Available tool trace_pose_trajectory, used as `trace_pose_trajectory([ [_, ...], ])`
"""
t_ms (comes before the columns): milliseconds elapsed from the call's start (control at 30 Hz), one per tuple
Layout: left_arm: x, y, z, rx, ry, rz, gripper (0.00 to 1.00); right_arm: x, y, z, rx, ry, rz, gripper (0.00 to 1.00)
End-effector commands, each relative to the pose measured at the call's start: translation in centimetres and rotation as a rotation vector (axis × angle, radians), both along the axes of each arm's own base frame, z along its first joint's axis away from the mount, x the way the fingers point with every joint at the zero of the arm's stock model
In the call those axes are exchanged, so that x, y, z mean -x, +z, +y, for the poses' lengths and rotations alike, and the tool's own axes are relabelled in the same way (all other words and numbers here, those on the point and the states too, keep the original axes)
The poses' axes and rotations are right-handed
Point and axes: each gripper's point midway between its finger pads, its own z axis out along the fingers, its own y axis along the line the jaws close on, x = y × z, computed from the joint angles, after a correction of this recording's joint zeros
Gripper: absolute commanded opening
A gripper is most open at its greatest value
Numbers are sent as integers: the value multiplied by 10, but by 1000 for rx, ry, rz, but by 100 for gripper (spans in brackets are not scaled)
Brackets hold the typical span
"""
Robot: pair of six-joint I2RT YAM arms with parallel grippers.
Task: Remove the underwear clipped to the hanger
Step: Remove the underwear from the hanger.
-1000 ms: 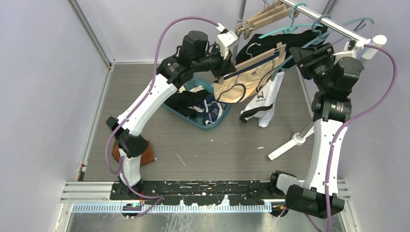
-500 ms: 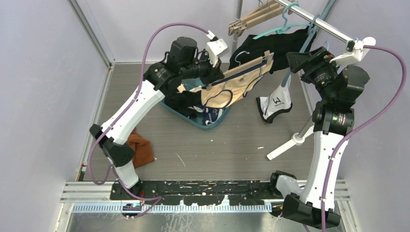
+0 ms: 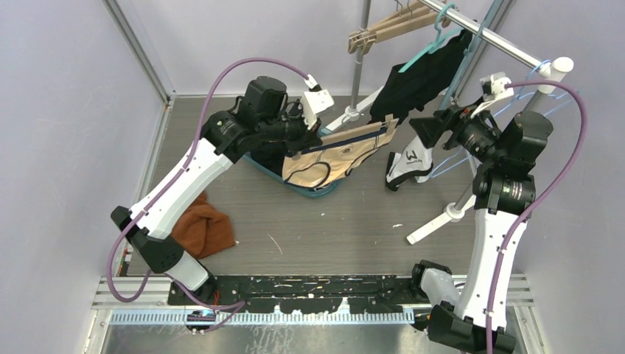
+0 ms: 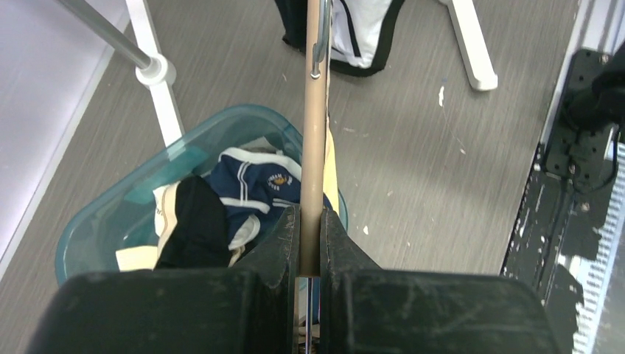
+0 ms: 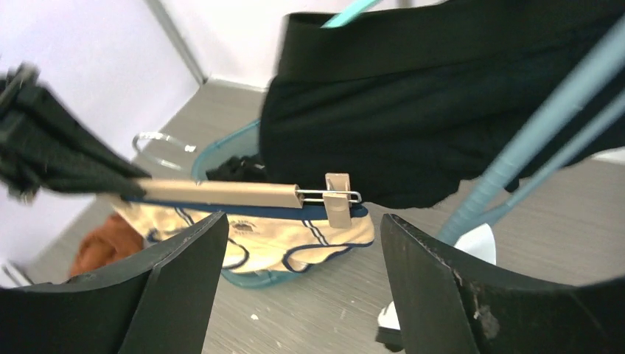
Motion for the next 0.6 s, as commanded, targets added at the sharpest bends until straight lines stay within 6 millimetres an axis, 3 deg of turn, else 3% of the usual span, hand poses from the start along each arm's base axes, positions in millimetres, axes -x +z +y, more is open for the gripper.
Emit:
trace_pose_trajectory([
  [0, 28, 25, 22, 6, -62, -55, 0, 37, 0, 25, 284, 222, -177, 81],
  [167, 58, 16, 41, -53, -127, -17, 0, 48, -15, 30, 440, 351, -198, 82],
  [400, 104, 16, 66, -84, -246, -1, 0, 44, -19, 33, 536, 441, -237, 83],
  [500, 113, 14, 72, -75, -256, 5, 0, 38, -20, 44, 541, 496, -233, 83],
  [567, 115, 11, 74, -75, -250, 8, 0, 27, -33, 59, 594, 529, -173, 82],
])
